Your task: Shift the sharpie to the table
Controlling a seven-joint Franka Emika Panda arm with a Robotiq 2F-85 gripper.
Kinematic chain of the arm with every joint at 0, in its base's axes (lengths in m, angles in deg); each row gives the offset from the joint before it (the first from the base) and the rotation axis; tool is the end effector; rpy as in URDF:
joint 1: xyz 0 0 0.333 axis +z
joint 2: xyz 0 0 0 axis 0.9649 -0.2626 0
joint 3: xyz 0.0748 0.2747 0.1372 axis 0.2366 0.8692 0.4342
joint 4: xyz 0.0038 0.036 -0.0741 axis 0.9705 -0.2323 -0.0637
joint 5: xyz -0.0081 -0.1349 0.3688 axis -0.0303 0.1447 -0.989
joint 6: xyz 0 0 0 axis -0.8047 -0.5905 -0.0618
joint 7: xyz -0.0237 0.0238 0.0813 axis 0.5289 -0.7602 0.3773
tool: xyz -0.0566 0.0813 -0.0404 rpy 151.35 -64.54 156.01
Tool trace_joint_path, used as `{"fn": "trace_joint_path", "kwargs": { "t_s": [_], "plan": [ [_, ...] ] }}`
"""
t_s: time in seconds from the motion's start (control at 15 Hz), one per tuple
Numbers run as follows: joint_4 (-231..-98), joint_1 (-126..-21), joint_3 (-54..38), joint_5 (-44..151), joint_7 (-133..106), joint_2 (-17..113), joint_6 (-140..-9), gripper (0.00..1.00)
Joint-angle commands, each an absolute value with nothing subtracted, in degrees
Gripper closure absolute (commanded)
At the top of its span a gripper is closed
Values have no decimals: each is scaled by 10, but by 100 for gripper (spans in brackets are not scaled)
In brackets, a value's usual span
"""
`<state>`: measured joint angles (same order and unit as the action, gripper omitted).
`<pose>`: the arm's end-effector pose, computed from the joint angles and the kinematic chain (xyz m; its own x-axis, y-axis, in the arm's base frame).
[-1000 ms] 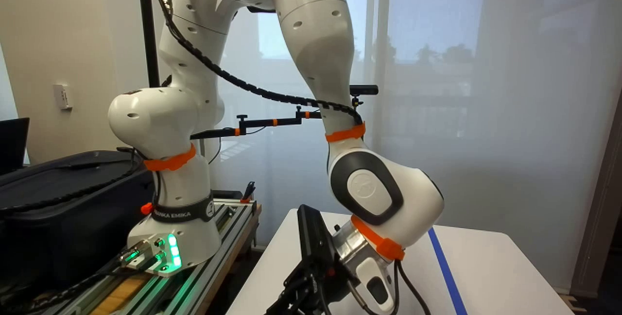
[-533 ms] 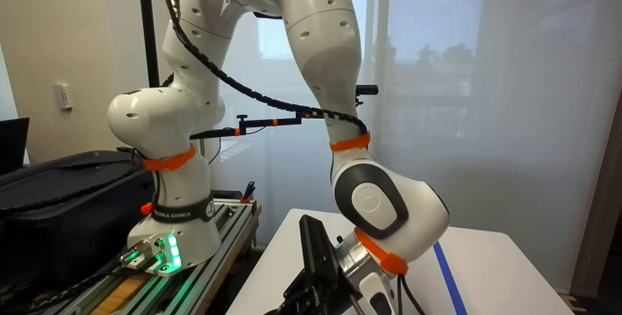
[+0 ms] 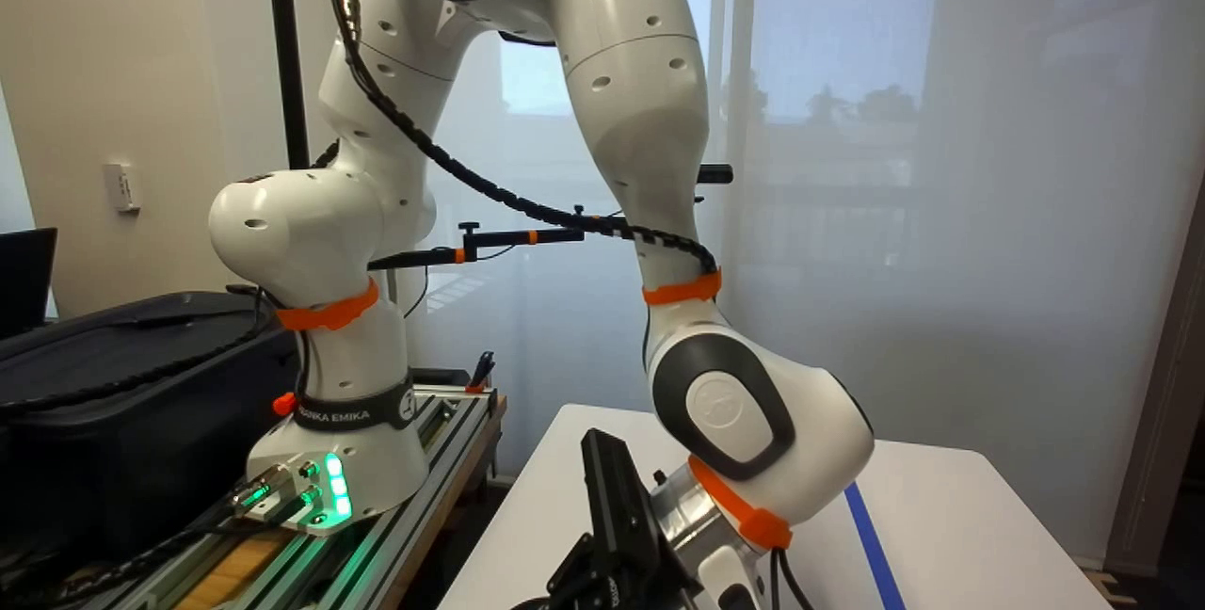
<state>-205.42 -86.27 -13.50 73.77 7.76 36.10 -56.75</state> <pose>0.3752 -0.1782 0.1024 0.6357 0.1750 -0.7518 0.2434 -0.9697 -0.0199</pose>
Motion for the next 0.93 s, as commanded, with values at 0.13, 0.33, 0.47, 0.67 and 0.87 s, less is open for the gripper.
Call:
{"fn": "trace_joint_path", "kwargs": {
  "t_s": [0.13,0.33,0.47,0.67,0.87],
  "plan": [
    [-2053,-865,-132,742,90,352,-563,75],
    [-2066,-864,-132,745,90,371,-567,99],
    [-2075,-862,-132,746,90,388,-567,95],
    [-2091,-863,-134,745,93,419,-561,95],
    [-2117,-864,-135,744,101,463,-553,95]
  ]
}}
